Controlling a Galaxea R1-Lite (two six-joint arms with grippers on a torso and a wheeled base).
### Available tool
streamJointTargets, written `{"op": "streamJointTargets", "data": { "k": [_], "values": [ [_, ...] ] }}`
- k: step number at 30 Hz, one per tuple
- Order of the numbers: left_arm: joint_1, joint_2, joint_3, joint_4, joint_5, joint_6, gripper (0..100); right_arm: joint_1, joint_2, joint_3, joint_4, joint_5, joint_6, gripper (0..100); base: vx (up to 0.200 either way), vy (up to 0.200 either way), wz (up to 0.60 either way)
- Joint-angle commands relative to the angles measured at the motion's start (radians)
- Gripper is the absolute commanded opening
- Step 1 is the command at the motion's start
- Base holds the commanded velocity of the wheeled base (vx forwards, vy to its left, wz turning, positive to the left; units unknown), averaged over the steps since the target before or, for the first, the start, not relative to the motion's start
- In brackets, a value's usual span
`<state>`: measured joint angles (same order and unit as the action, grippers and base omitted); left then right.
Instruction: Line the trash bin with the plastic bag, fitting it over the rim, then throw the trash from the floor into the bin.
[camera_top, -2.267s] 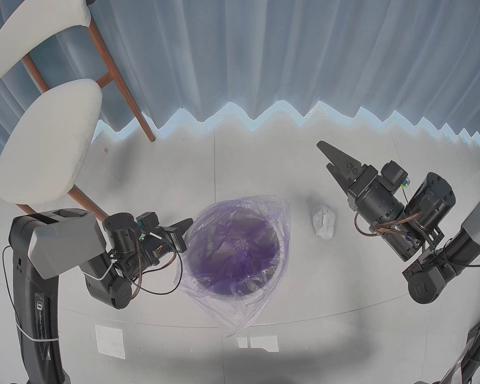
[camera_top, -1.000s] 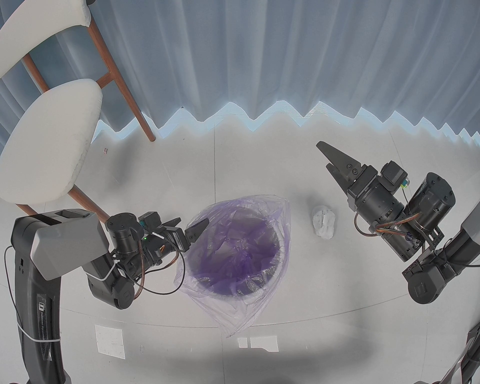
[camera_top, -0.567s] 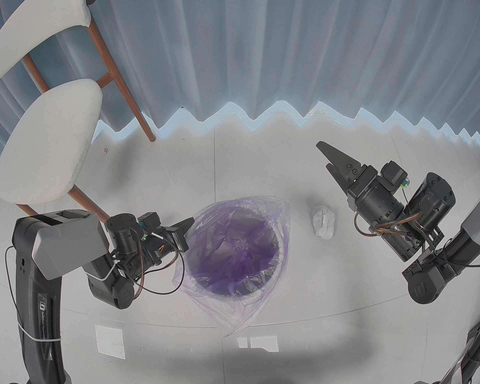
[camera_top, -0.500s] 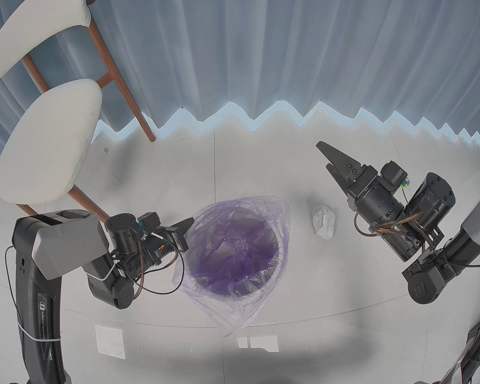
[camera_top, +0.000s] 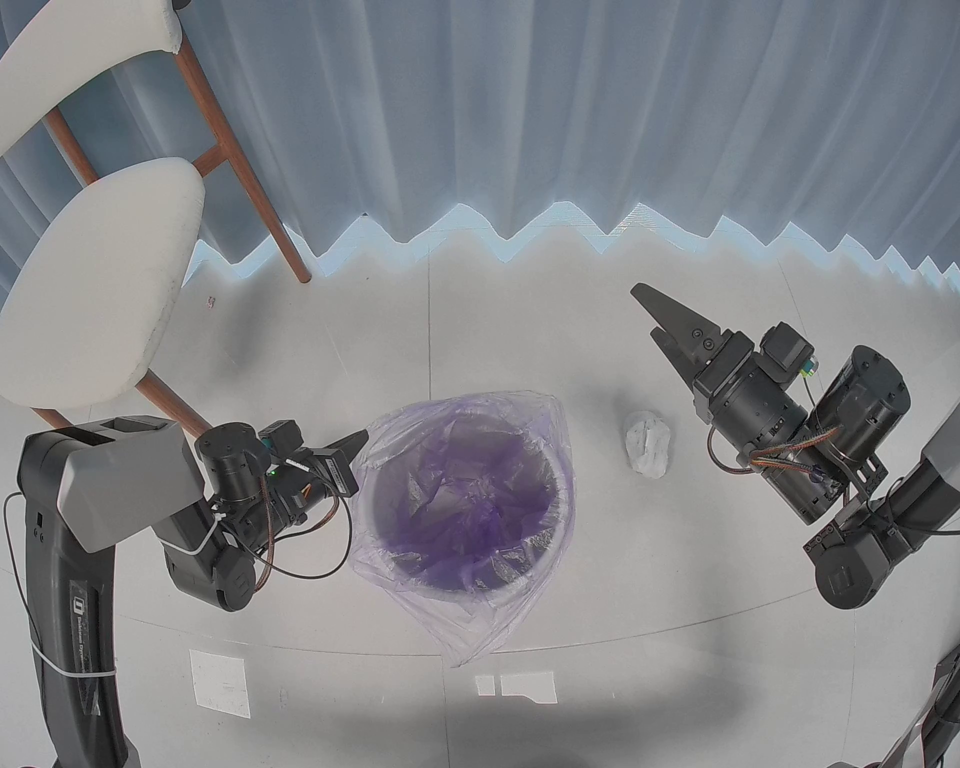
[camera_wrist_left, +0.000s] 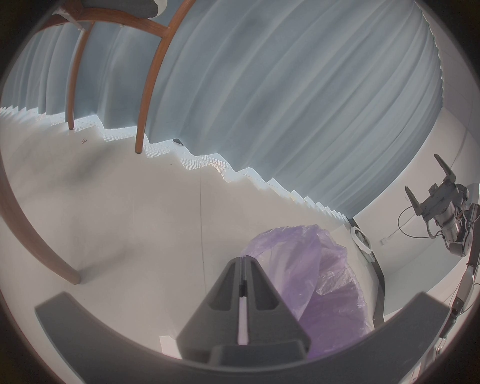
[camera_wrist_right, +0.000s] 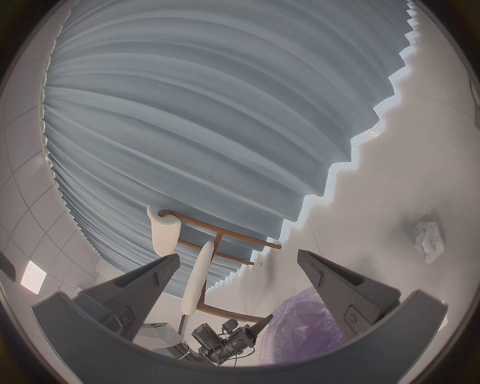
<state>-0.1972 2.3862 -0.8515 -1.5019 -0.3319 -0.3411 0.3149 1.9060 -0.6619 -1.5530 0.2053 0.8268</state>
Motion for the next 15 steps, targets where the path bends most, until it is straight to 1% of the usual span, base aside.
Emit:
{"op": "streamJointTargets", "data": {
  "k": [1, 4, 11, 15],
  "values": [
    [0.007, 0.01, -0.006, -0.001, 0.004, -0.001, 0, 0.001, 0.001, 0.001, -0.01, 0.002, 0.0, 100, 0.0, 0.0, 0.0],
    [0.01, 0.024, -0.009, -0.001, 0.004, -0.001, 0, 0.001, 0.001, 0.001, -0.01, 0.0, 0.0, 100, 0.0, 0.0, 0.0],
    [0.022, 0.119, -0.078, -0.003, 0.007, -0.003, 0, 0.001, 0.002, 0.001, -0.01, 0.0, 0.0, 100, 0.0, 0.0, 0.0],
    [0.028, 0.133, -0.081, -0.003, 0.005, -0.016, 0, 0.001, 0.008, 0.001, -0.01, 0.0, 0.0, 100, 0.0, 0.0, 0.0]
  ]
}}
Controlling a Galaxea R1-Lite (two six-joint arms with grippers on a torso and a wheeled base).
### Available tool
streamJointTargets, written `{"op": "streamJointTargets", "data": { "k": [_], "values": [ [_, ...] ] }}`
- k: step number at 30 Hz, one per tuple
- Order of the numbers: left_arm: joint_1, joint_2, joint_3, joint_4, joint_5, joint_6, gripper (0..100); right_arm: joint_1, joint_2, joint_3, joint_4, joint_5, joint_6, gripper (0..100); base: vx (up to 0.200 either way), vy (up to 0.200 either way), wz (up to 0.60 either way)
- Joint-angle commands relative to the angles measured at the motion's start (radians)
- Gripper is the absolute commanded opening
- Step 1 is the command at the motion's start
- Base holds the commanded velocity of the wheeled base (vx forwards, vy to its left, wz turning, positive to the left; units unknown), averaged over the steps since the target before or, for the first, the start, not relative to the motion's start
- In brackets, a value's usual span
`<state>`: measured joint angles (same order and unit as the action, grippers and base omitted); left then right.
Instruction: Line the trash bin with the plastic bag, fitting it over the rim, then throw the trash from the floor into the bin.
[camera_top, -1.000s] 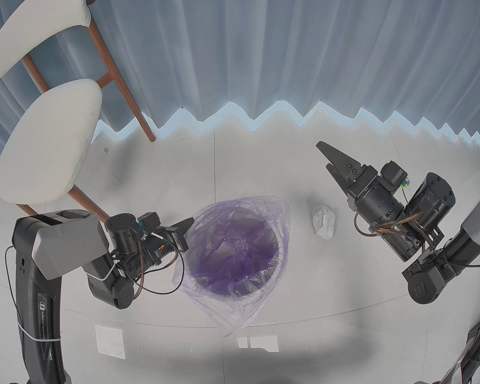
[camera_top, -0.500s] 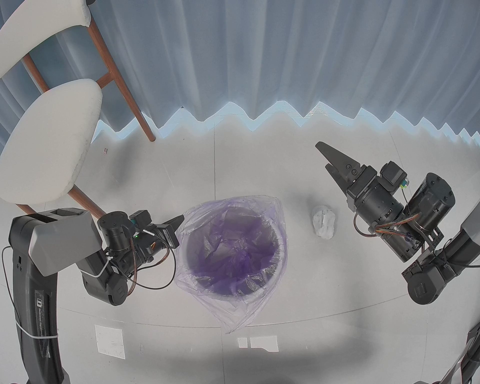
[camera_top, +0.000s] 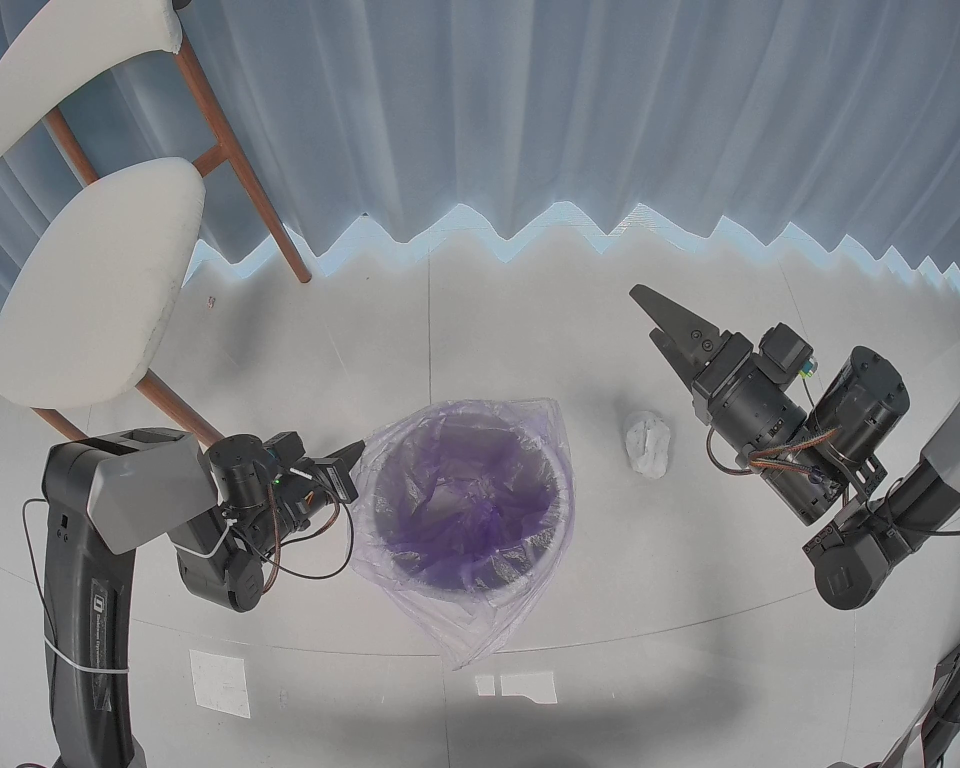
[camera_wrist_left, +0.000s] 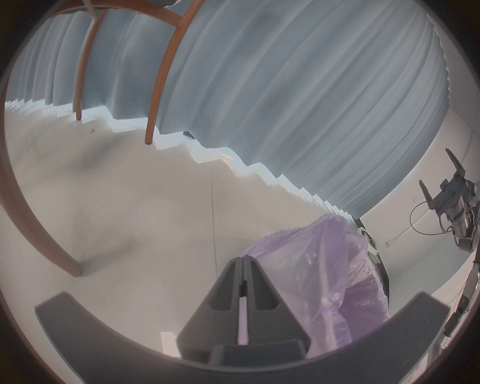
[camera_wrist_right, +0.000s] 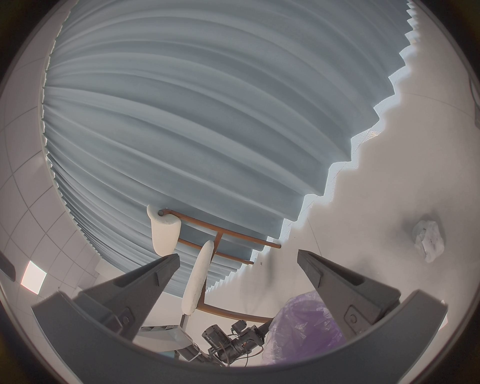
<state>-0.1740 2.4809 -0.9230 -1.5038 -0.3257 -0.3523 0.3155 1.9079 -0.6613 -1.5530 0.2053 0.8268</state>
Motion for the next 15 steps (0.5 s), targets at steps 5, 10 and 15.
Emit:
{"op": "streamJointTargets", "data": {
  "k": [5, 10, 15],
  "values": [
    [0.008, 0.039, -0.014, -0.001, -0.001, -0.071, 0, 0.002, 0.019, 0.0, -0.01, 0.0, 0.0, 100, 0.0, 0.0, 0.0],
    [0.027, 0.049, -0.02, -0.001, -0.009, -0.085, 0, 0.007, 0.022, 0.002, -0.01, 0.0, -0.002, 100, 0.0, 0.0, 0.0],
    [0.03, 0.069, -0.051, -0.001, -0.006, -0.148, 0, 0.008, 0.025, 0.002, -0.01, 0.0, -0.009, 100, 0.0, 0.0, 0.0]
  ]
}}
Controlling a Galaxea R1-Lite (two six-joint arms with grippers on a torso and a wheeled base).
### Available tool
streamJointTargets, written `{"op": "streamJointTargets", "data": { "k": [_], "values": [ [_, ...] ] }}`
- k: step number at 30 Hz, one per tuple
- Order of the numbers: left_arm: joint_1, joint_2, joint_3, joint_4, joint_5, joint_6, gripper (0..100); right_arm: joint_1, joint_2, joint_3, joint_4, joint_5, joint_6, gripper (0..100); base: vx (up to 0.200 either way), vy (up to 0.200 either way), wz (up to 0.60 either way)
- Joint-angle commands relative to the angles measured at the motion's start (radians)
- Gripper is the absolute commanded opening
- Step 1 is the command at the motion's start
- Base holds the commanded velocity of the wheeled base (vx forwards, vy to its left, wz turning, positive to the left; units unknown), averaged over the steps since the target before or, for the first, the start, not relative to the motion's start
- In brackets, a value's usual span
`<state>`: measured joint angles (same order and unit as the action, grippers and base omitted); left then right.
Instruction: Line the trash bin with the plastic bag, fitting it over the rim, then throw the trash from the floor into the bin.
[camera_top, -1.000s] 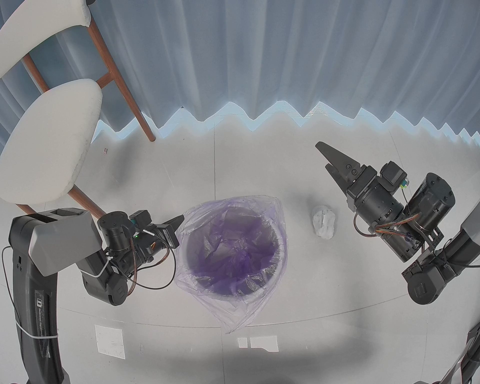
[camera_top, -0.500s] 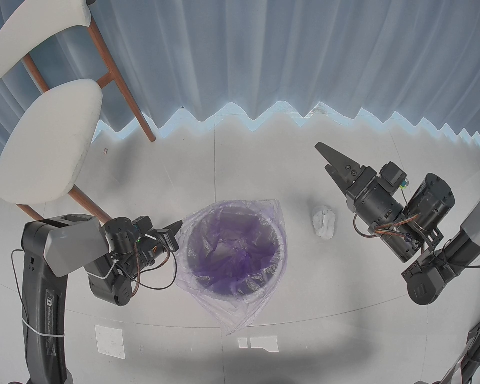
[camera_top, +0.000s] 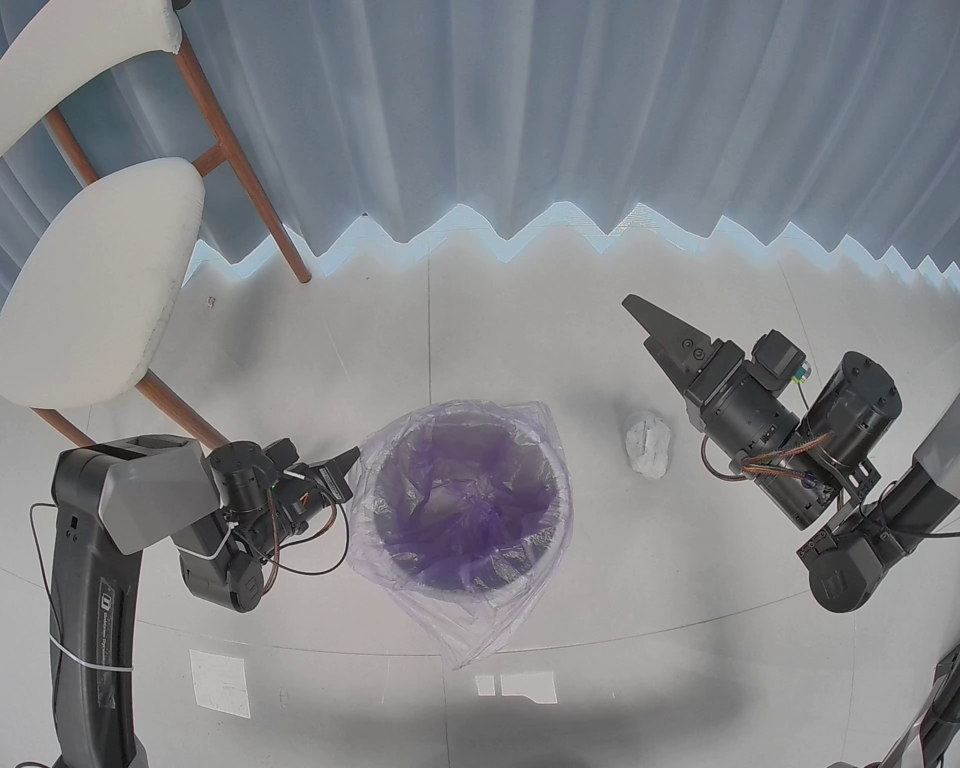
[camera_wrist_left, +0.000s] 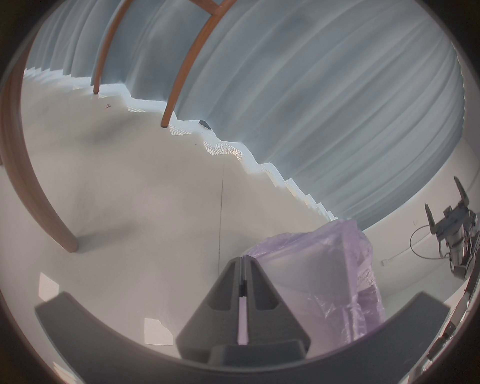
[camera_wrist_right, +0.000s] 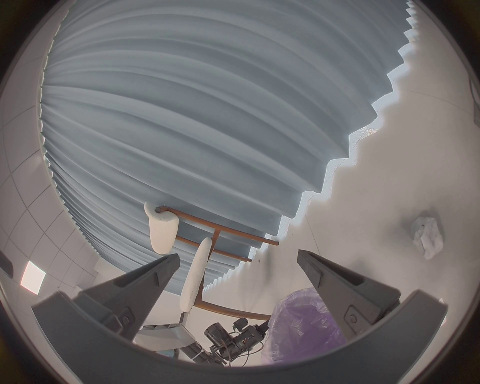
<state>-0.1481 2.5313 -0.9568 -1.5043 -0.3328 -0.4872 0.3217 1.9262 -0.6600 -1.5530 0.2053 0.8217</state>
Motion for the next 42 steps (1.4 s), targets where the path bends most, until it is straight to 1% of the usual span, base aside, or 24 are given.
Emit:
{"op": "streamJointTargets", "data": {
  "k": [1, 5, 11, 25, 26, 32, 36, 38, 42],
  "values": [
    [0.004, 0.021, -0.022, -0.001, 0.0, -0.028, 0, 0.002, 0.01, 0.0, -0.01, 0.0, -0.012, 100, 0.0, 0.0, 0.0],
    [0.004, 0.058, -0.03, 0.001, 0.0, -0.042, 0, 0.002, 0.024, 0.003, -0.012, 0.0, -0.03, 100, 0.0, 0.0, 0.0],
    [0.002, 0.089, -0.059, 0.001, 0.001, -0.044, 0, 0.004, 0.03, 0.011, -0.012, 0.0, -0.029, 100, 0.0, 0.0, 0.0],
    [0.002, 0.089, -0.053, -0.002, 0.001, -0.045, 0, 0.01, 0.045, 0.011, -0.012, 0.0, -0.039, 100, 0.0, 0.0, 0.0],
    [0.002, 0.089, -0.053, -0.002, 0.004, -0.045, 100, 0.01, 0.045, 0.011, -0.012, 0.0, -0.041, 100, 0.0, 0.0, 0.0],
    [0.004, 0.087, -0.046, -0.005, 0.012, -0.034, 100, 0.01, 0.053, 0.013, -0.012, 0.0, -0.041, 100, 0.0, 0.0, 0.0],
    [0.016, 0.061, -0.039, -0.005, 0.052, -0.042, 100, 0.008, 0.066, 0.013, -0.012, -0.001, -0.042, 100, 0.0, 0.0, 0.0],
    [0.018, 0.034, -0.036, -0.007, 0.058, -0.044, 100, 0.008, 0.066, 0.013, -0.012, -0.001, -0.042, 100, 0.0, 0.0, 0.0],
    [0.008, -0.131, 0.026, -0.007, 0.09, -0.073, 100, 0.008, 0.063, 0.014, -0.012, -0.001, -0.042, 100, 0.0, 0.0, 0.0]
  ]
}}
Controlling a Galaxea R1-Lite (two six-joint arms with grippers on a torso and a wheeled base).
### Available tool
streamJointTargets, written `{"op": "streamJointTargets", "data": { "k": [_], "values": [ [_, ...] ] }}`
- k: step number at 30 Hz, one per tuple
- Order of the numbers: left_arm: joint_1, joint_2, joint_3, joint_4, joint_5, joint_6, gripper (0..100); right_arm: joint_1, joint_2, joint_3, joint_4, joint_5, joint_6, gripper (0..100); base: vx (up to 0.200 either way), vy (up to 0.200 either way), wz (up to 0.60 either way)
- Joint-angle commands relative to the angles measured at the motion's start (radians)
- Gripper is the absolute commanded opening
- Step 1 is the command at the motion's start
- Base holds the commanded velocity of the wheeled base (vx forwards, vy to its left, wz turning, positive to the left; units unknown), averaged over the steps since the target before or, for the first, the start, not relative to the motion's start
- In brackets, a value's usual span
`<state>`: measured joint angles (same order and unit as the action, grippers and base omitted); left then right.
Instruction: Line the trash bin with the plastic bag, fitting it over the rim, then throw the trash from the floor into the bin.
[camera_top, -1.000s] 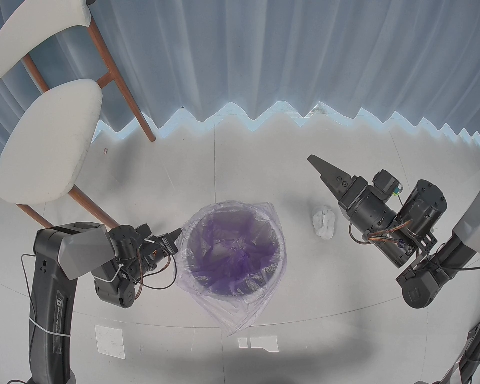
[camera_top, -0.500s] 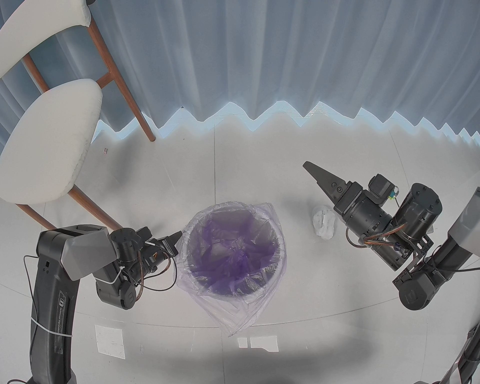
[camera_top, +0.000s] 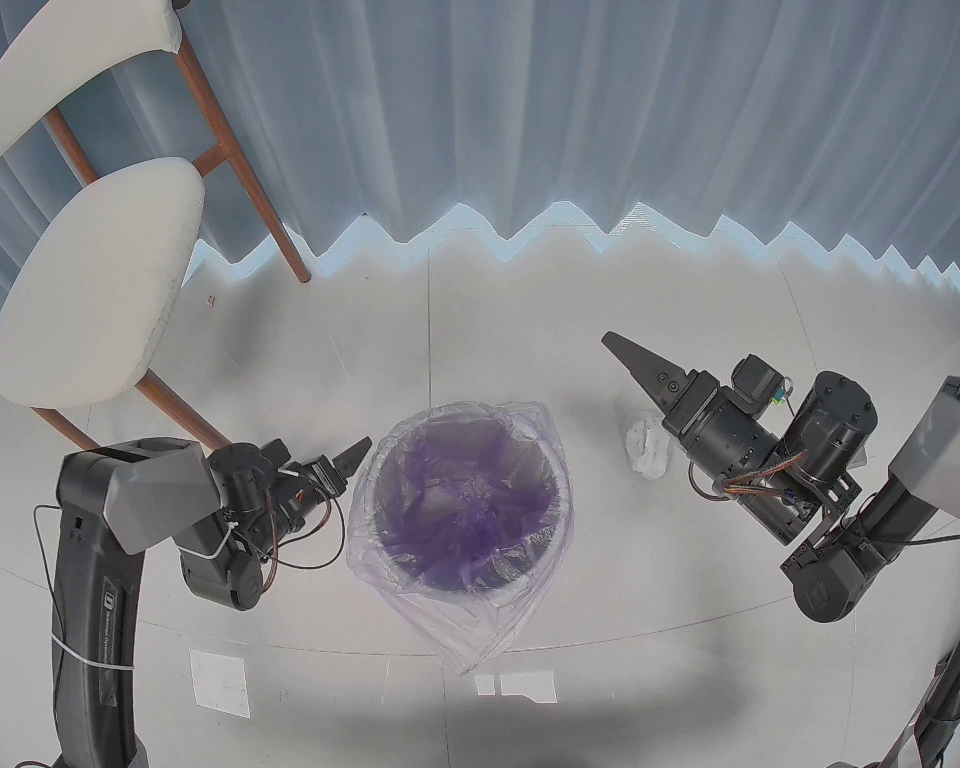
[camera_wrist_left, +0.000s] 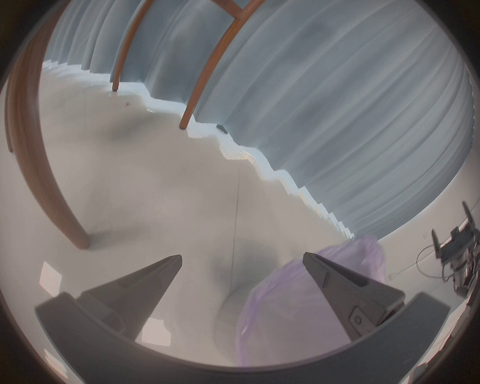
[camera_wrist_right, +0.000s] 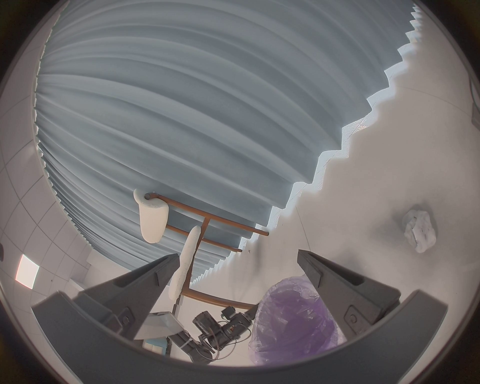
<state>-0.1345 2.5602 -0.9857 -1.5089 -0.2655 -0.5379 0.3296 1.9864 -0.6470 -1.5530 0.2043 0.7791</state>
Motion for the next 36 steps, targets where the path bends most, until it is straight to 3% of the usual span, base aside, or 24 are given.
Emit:
{"op": "streamJointTargets", "data": {
  "k": [1, 3, 4, 9, 14, 17, 20, 24, 31, 36],
  "values": [
    [-0.01, -0.202, 0.079, -0.001, 0.023, -0.028, 100, 0.0, 0.003, 0.006, -0.012, 0.0, 0.0, 100, 0.0, 0.0, 0.0],
    [-0.01, -0.202, 0.079, -0.001, 0.023, -0.028, 100, 0.0, 0.003, 0.006, -0.012, 0.0, 0.0, 100, 0.0, 0.0, 0.0],
    [-0.028, -0.307, 0.159, -0.001, 0.017, -0.034, 100, 0.002, -0.001, 0.02, -0.012, 0.001, 0.002, 100, 0.0, 0.0, 0.0],
    [-0.059, -0.456, 0.257, -0.001, 0.015, -0.014, 100, 0.0, 0.002, 0.03, -0.012, 0.003, -0.009, 100, 0.0, 0.0, 0.0],
    [-0.106, -0.632, 0.349, 0.001, 0.014, 0.064, 100, 0.0, 0.029, 0.06, -0.01, 0.003, -0.067, 100, 0.0, 0.0, 0.0],
    [-0.188, -0.773, 0.435, 0.003, 0.008, 0.154, 100, -0.001, 0.135, 0.064, -0.01, 0.003, -0.152, 100, 0.0, 0.0, 0.0],
    [-0.258, -0.881, 0.515, 0.003, -0.05, 0.225, 100, 0.0, 0.213, 0.072, -0.012, 0.001, -0.232, 100, 0.0, 0.0, 0.0],
    [-0.304, -0.996, 0.631, 0.012, -0.156, 0.315, 100, 0.04, 0.241, 0.125, -0.01, 0.004, -0.262, 100, 0.0, 0.0, 0.0],
    [-0.294, -0.946, 0.697, 0.012, -0.179, 0.498, 100, 0.068, 0.315, 0.167, -0.009, 0.03, -0.296, 100, 0.0, 0.0, 0.0],
    [-0.295, -0.834, 0.621, 0.006, -0.106, 0.495, 100, 0.069, 0.359, 0.173, -0.01, 0.03, -0.342, 100, 0.0, 0.0, 0.0]
  ]
}}
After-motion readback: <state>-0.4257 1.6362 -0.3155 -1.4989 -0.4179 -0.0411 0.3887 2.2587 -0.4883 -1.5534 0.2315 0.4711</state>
